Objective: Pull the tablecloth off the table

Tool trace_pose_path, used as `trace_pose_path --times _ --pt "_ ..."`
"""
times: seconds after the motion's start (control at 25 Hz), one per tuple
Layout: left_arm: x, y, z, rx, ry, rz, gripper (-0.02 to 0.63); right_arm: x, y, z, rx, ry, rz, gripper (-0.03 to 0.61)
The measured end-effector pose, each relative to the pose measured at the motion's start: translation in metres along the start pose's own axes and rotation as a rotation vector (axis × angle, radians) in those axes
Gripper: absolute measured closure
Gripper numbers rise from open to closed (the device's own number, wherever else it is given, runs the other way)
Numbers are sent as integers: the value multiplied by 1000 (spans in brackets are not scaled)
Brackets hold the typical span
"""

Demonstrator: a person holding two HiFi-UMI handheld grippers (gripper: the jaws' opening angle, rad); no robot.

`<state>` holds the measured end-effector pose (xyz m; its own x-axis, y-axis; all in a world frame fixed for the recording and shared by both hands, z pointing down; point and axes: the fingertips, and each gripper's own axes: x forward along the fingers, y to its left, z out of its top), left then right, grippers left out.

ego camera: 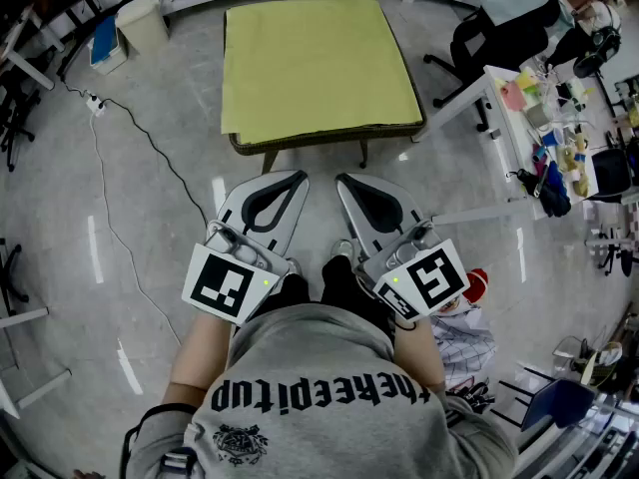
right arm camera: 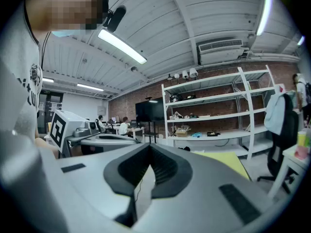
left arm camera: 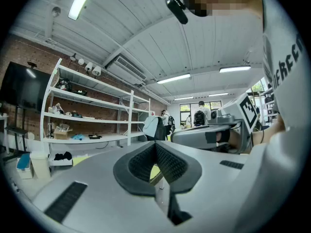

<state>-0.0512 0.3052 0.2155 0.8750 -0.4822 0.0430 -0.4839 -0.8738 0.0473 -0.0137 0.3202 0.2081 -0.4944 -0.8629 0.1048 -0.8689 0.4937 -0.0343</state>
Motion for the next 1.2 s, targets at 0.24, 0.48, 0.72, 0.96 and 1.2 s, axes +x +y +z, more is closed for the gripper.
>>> trace_pose_path --times 0.24,0.48,0.72,0.96,1.2 --pt "-4 2 1 -1 -6 4 600 2 5 1 -4 0 4 569" --pt "-2 1 3 -1 -13 -1 600 2 5 1 -12 4 6 569" --pt "-2 -1 4 1 -22 -4 600 0 6 0 -25 8 3 569" --pt "6 -8 -1 -2 -18 -16 600 -8 -1 -4 6 -2 -6 568" --pt "24 -1 -6 -26 -4 -1 600 -6 -29 -10 28 4 -29 568"
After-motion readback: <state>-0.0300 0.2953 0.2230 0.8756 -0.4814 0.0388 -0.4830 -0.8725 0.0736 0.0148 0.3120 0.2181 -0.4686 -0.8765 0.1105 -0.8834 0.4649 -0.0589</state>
